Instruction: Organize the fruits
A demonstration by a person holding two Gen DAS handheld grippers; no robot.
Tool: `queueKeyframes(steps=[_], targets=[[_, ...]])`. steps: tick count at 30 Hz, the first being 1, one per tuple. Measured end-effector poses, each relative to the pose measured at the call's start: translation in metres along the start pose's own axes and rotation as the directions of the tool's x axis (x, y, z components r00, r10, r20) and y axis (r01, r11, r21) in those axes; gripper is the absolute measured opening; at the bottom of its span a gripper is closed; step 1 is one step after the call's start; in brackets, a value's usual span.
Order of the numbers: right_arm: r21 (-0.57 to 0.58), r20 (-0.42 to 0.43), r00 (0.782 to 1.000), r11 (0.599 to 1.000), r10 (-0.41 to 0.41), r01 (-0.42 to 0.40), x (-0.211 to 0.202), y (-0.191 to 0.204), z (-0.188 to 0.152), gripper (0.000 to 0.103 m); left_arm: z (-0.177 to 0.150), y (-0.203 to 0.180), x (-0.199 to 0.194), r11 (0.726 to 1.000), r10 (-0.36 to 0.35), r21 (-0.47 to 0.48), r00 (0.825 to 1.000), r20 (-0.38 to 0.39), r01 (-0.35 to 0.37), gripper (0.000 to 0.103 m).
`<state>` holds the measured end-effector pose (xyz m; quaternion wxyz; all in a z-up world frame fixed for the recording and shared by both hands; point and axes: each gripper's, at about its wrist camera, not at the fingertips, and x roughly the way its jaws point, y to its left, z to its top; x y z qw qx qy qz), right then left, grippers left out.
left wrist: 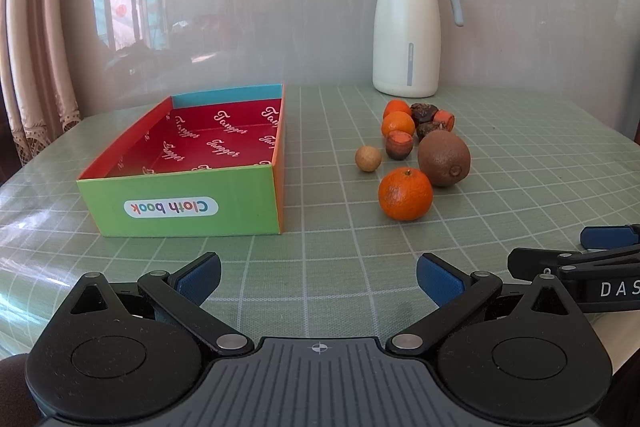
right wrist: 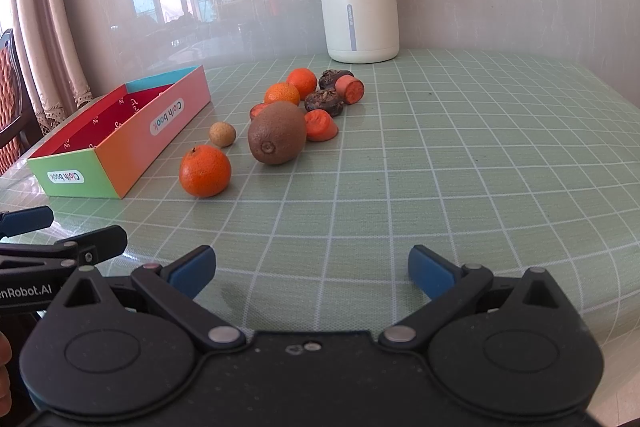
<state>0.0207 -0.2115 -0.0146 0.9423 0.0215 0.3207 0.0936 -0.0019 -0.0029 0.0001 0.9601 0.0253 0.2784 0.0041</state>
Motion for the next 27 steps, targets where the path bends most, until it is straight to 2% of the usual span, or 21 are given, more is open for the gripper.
queueKeyframes(steps=[27], targets=[[-0.016,-0.002,1.0,1.0,-0.008,0.008,0.0001,0.0017,-0.0006,0.103,-0.0004,-0.0015,-0.0006,1.0,0.005,0.006,1.0,0.002,-0.005,0.103]])
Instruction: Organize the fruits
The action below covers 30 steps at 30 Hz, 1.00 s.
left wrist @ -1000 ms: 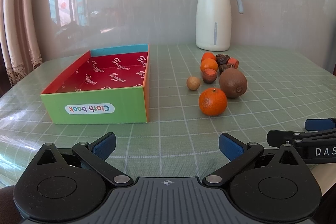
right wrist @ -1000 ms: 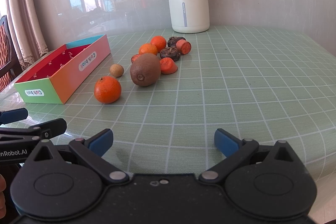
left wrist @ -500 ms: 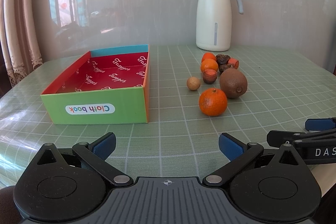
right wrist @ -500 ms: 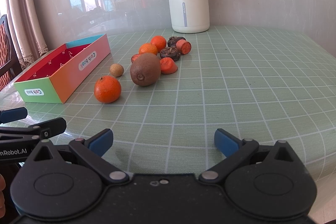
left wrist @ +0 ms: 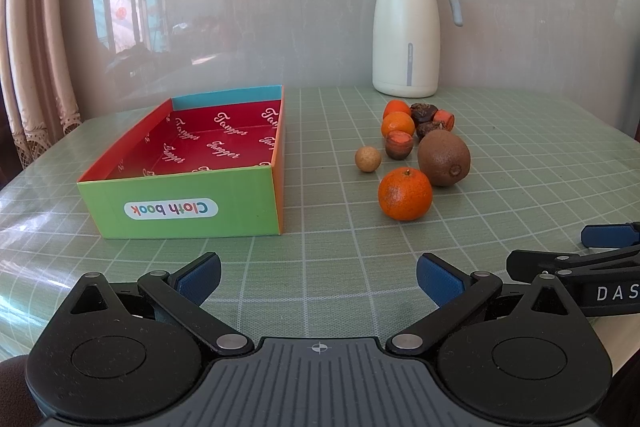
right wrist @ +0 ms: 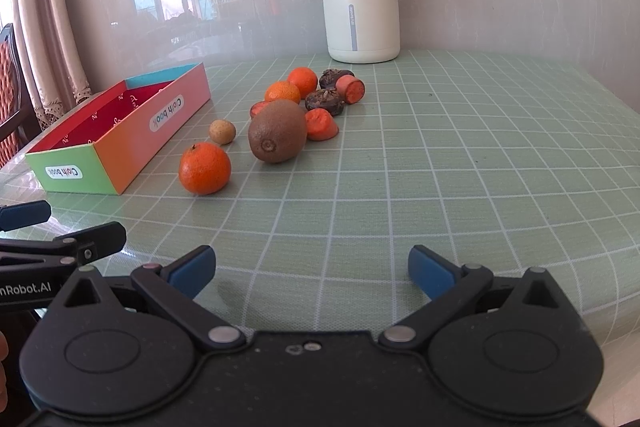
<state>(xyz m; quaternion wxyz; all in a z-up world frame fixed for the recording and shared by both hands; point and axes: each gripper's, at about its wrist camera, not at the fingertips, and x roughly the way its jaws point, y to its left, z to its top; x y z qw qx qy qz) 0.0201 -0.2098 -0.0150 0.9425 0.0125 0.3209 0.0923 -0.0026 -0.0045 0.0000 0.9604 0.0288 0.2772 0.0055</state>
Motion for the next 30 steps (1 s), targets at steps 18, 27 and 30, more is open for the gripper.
queueKeyframes(steps=[18,27,30], targets=[[0.055,0.041,0.999,0.998,-0.003,0.0,-0.012,-0.011,0.003,0.103,0.001,-0.007,-0.006,0.999,-0.003,0.037,1.0,0.026,0.002,0.103],[0.152,0.158,0.986,0.988,-0.047,0.023,-0.037,-0.035,0.011,0.103,0.015,-0.034,-0.008,0.983,-0.043,0.18,0.997,0.071,0.03,0.103],[0.172,0.176,0.982,0.984,-0.073,0.043,-0.04,-0.041,0.014,0.103,0.017,-0.042,-0.002,0.979,-0.056,0.198,0.996,0.065,0.042,0.103]])
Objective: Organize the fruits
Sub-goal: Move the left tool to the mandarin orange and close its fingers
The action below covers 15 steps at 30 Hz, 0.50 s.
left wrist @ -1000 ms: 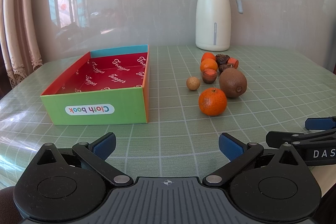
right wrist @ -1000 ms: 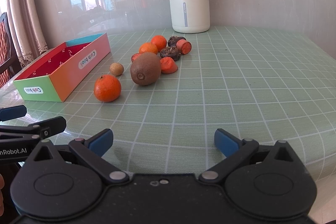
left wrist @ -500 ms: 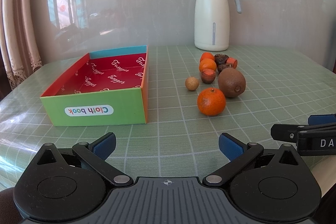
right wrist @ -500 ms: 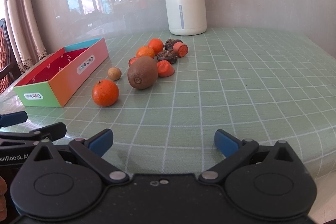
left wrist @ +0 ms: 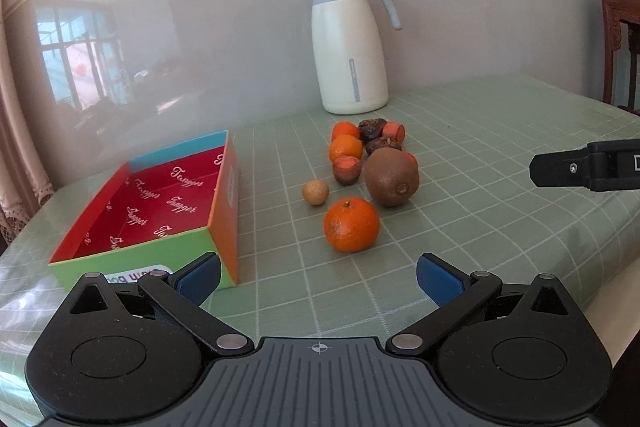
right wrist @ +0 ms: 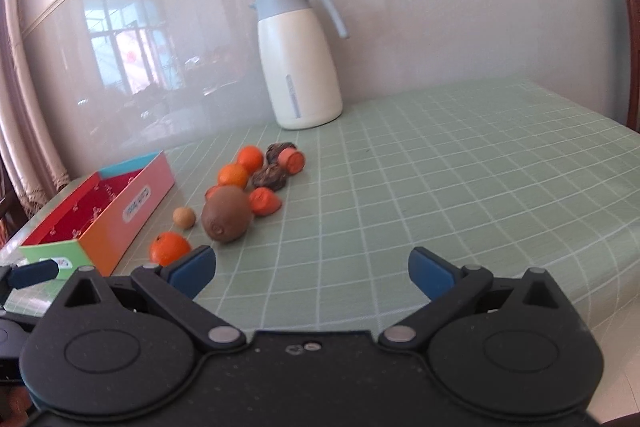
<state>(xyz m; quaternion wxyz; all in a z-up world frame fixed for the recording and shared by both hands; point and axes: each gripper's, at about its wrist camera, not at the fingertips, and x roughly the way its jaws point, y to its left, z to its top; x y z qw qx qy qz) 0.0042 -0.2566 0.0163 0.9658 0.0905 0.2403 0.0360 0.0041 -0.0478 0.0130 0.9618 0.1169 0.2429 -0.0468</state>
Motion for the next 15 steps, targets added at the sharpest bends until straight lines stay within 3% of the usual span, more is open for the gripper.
queueKeyframes(steps=[10,15], targets=[[0.04,0.043,0.995,0.995,-0.088,0.086,-0.006,-0.014,0.006,0.103,0.021,-0.014,0.036,0.998,-0.055,0.005,0.998,-0.031,0.055,0.103],[0.028,0.071,0.977,0.979,-0.202,0.201,-0.008,-0.018,0.007,0.103,0.025,-0.018,0.054,0.998,-0.07,-0.007,0.996,-0.058,0.07,0.103]])
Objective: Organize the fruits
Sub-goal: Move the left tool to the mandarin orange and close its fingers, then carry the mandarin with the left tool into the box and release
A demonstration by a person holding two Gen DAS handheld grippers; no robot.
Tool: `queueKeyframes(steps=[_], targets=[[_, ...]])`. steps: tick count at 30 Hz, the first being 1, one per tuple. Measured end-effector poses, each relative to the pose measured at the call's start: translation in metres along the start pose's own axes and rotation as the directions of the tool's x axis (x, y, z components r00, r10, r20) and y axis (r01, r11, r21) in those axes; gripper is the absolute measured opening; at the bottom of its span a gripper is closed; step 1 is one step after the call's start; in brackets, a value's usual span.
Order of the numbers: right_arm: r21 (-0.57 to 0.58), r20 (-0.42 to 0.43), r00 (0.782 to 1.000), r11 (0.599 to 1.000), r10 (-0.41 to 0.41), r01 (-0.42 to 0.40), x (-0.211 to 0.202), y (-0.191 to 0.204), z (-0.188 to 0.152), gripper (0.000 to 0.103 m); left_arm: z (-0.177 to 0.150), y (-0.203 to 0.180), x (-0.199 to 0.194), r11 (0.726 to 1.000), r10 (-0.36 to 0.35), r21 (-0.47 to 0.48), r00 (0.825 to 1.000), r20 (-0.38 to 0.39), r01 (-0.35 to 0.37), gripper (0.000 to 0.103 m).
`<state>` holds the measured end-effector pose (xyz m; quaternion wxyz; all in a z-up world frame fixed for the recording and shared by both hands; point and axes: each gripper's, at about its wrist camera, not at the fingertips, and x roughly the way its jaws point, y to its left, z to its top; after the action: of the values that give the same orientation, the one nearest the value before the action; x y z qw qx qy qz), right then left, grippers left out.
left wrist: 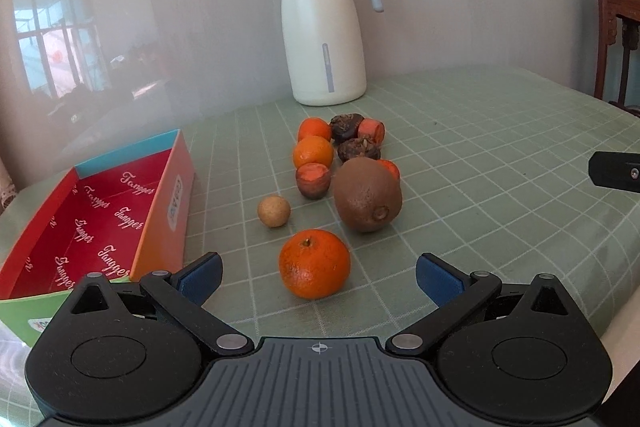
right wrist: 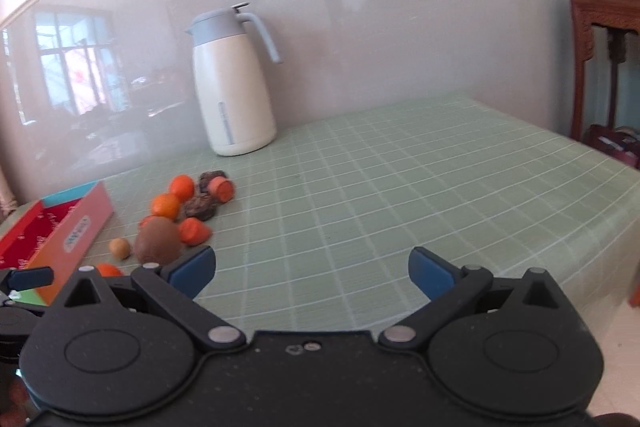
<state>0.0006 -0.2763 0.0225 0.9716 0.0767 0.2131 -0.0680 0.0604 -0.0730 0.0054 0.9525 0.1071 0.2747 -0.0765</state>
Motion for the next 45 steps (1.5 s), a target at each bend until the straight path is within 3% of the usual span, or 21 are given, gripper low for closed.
queueKeyframes(steps=[7,10,15,17,23,28,36,41,45], targets=[[0.007,0.028,0.997,0.998,-0.07,0.07,0.0,-0.008,0.002,0.103,-0.002,-0.002,0.018,1.0,-0.007,-0.017,1.0,-0.029,0.007,0.102],[0.018,0.021,0.998,0.998,-0.056,0.055,0.001,-0.01,0.002,0.103,-0.002,-0.001,0.027,0.999,-0.025,-0.03,0.998,-0.053,0.024,0.077],[0.019,0.018,0.999,0.999,-0.043,0.042,0.0,-0.011,0.003,0.103,-0.002,0.004,0.031,0.997,-0.034,-0.077,0.998,-0.047,0.03,0.06],[0.021,0.016,0.999,0.999,-0.041,0.04,0.001,-0.01,0.003,0.103,-0.002,0.003,0.031,0.997,-0.01,-0.074,0.999,-0.038,0.008,0.043],[0.035,0.014,1.0,0.999,-0.027,0.026,-0.001,-0.012,0.004,0.103,-0.005,0.005,0.028,0.996,-0.008,-0.091,1.0,-0.026,0.006,0.043],[0.028,0.017,1.0,0.999,-0.016,0.016,-0.002,-0.007,0.004,0.103,-0.001,0.013,0.015,0.994,0.011,-0.107,1.0,0.028,-0.008,0.043],[0.002,0.012,1.0,1.0,0.008,-0.008,0.0,0.006,0.003,0.103,0.013,0.051,-0.011,0.981,0.126,-0.167,0.983,0.131,-0.103,0.043],[-0.029,0.009,0.999,0.999,0.031,-0.031,0.002,0.021,0.003,0.103,0.012,0.098,-0.022,0.945,0.254,-0.244,0.958,0.132,-0.217,0.043],[-0.056,0.003,0.999,0.997,0.052,-0.052,0.005,0.034,0.002,0.103,0.006,0.138,-0.018,0.89,0.331,-0.351,0.942,0.06,-0.291,0.043]])
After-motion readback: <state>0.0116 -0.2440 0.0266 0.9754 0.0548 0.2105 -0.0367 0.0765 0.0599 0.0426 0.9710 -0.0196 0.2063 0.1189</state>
